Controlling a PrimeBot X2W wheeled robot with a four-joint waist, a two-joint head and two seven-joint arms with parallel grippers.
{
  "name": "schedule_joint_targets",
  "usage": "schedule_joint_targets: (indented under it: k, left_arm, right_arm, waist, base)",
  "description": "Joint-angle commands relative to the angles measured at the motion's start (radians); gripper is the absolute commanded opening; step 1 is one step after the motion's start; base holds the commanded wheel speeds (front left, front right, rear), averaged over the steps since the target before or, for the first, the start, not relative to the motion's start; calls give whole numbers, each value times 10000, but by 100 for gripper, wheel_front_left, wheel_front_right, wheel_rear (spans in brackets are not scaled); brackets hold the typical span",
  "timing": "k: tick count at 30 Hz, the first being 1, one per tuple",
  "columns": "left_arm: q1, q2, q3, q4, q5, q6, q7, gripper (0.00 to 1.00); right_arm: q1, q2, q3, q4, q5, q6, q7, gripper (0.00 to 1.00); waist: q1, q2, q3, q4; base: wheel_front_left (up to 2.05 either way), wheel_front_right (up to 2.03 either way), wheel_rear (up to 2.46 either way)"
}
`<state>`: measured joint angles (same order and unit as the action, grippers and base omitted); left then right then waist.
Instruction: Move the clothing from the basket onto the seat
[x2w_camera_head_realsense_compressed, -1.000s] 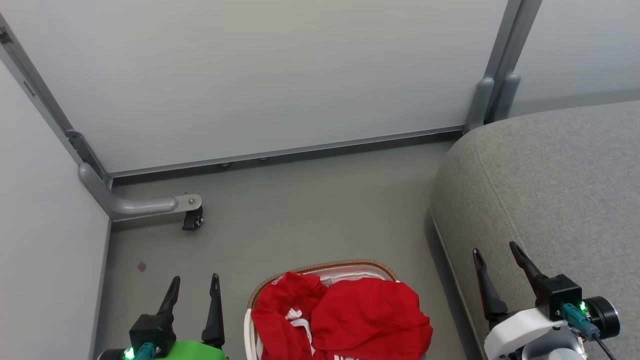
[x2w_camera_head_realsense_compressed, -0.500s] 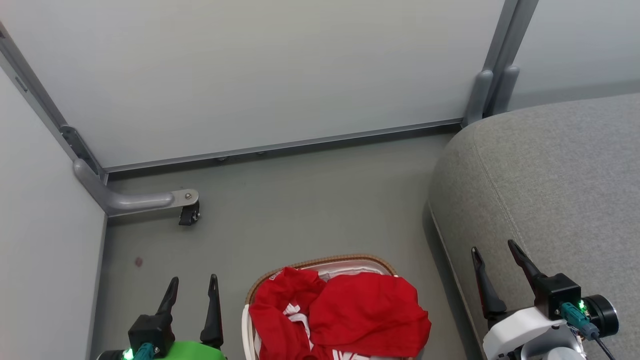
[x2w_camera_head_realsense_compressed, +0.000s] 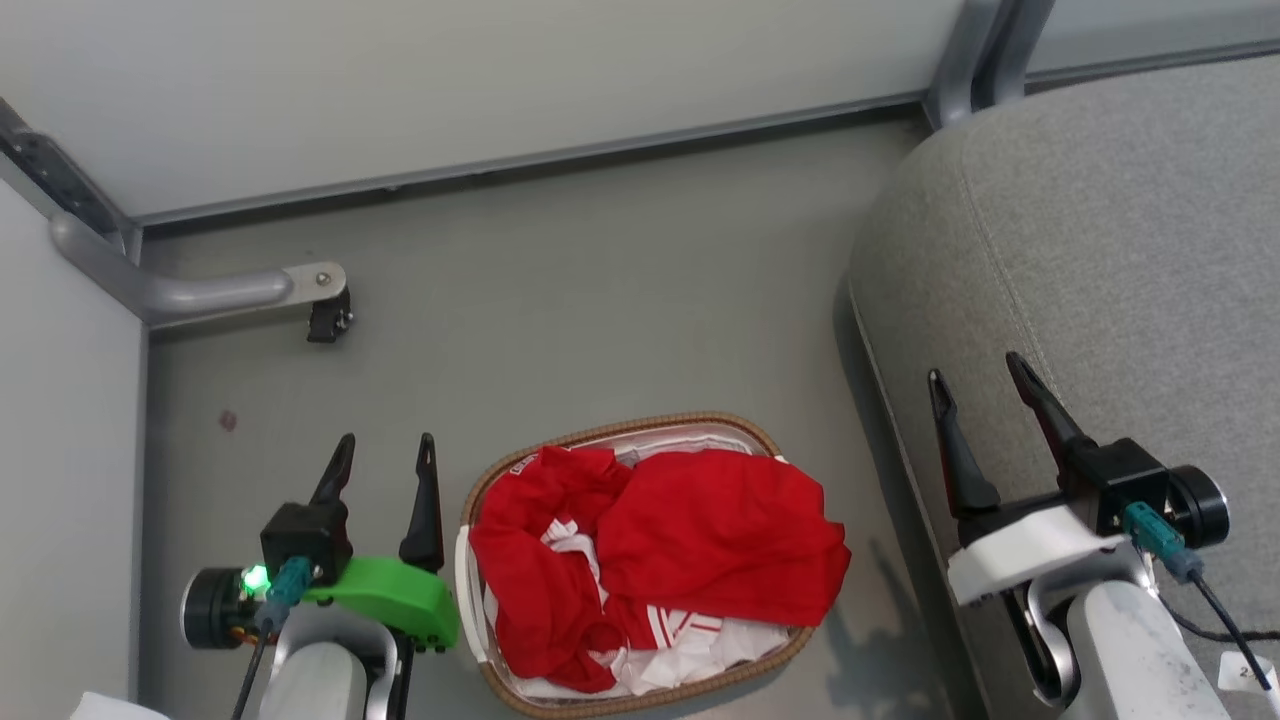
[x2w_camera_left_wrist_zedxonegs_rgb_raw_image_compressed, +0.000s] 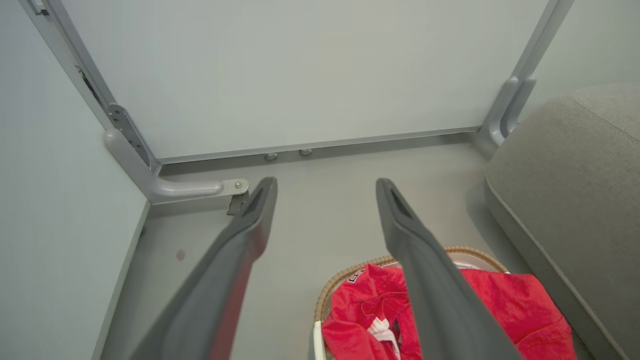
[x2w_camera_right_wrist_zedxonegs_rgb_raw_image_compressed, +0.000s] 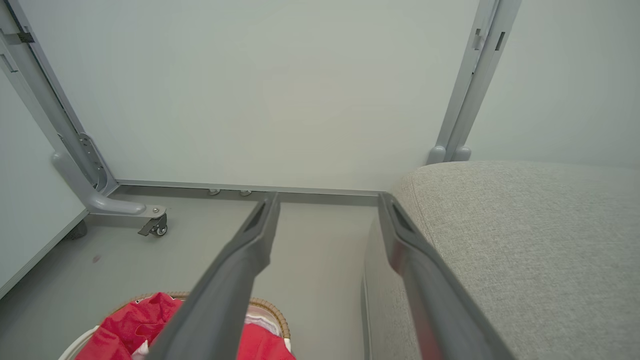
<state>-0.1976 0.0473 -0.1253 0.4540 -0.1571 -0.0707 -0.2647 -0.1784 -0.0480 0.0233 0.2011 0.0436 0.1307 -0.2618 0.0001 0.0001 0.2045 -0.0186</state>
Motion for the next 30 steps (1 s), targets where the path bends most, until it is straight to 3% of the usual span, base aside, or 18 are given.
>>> schedule_joint_targets:
  k: [1, 16, 30]
  left_arm:
    - [-502, 57, 58, 195, 206, -54, 3, 100]
    - [-3797, 273, -576, 3527, 1113, -384, 3, 100]
    - [-5502, 656, -1177, 5757, 1516, -387, 4, 100]
  right_arm:
    - [-315, -41, 29, -87, 99, 1, -49, 100]
    - [-2019, -37, 263, -408, 461, 1, -49, 100]
    - [-2446, -35, 538, -490, 734, 1, -49, 100]
  waist:
    - [-1, -1, 1570, -460]
    - [-1, -1, 4687, -1212]
    - [-1, -1, 5711, -1638]
  base:
    - [0, 0, 0]
    - [0, 0, 0]
    - [0, 0, 0]
